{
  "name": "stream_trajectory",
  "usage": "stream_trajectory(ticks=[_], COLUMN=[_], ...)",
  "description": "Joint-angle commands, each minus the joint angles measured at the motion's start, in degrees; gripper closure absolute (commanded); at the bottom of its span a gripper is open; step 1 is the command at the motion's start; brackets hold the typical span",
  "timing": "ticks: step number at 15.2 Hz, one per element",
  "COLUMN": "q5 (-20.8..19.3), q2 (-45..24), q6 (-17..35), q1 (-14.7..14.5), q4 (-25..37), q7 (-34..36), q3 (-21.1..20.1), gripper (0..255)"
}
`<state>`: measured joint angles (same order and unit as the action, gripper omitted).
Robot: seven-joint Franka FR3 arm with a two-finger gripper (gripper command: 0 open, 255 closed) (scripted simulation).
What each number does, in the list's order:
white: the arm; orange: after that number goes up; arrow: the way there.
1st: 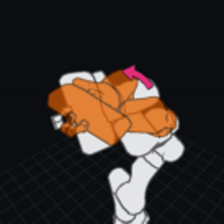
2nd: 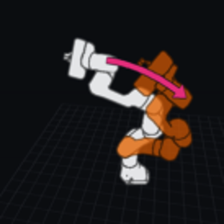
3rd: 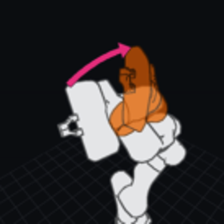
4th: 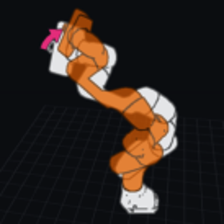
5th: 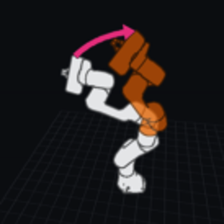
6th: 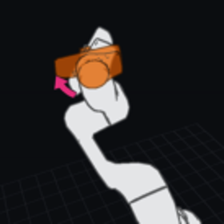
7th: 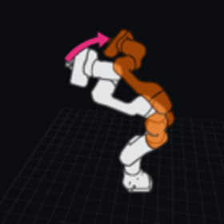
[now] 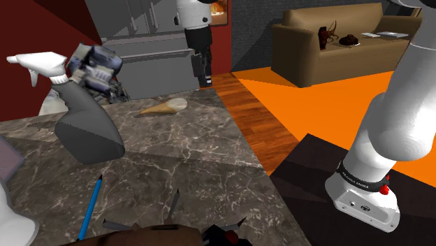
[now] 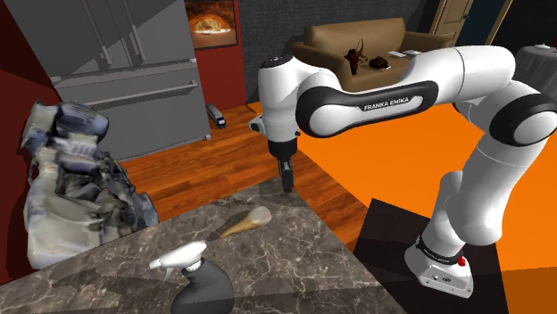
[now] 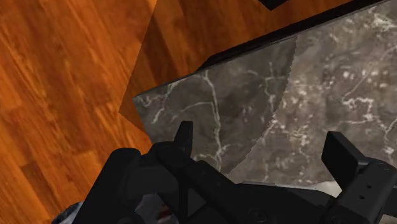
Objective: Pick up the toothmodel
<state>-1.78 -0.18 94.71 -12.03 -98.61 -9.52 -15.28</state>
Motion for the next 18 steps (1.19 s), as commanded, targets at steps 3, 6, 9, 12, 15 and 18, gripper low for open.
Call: stream_trajectory(ticks=[3, 6, 9, 12, 15, 18], q5=[-0.86, -1.89, -3.23, -3.93, -3.77, -3.69], q2=[-7.15, -12.71, -18.55, -21.46, -20.98, -20.68], q6=[-0.78, -2.04, -3.86, -4.17, -1.61, 0.86], q1=[-2.17, -4.24, -6.74, -8.14, -7.83, -7.57], q4=[8.05, 14.87, 22.5, 25.72, 22.68, 19.91], q7=[-1.65, -2.63, -3.62, -4.2, -4.25, -4.28], q3=[-2.02, -3.54, -4.96, -5.53, -5.49, -5.44], gripper=[0, 0, 0, 0, 0, 0])
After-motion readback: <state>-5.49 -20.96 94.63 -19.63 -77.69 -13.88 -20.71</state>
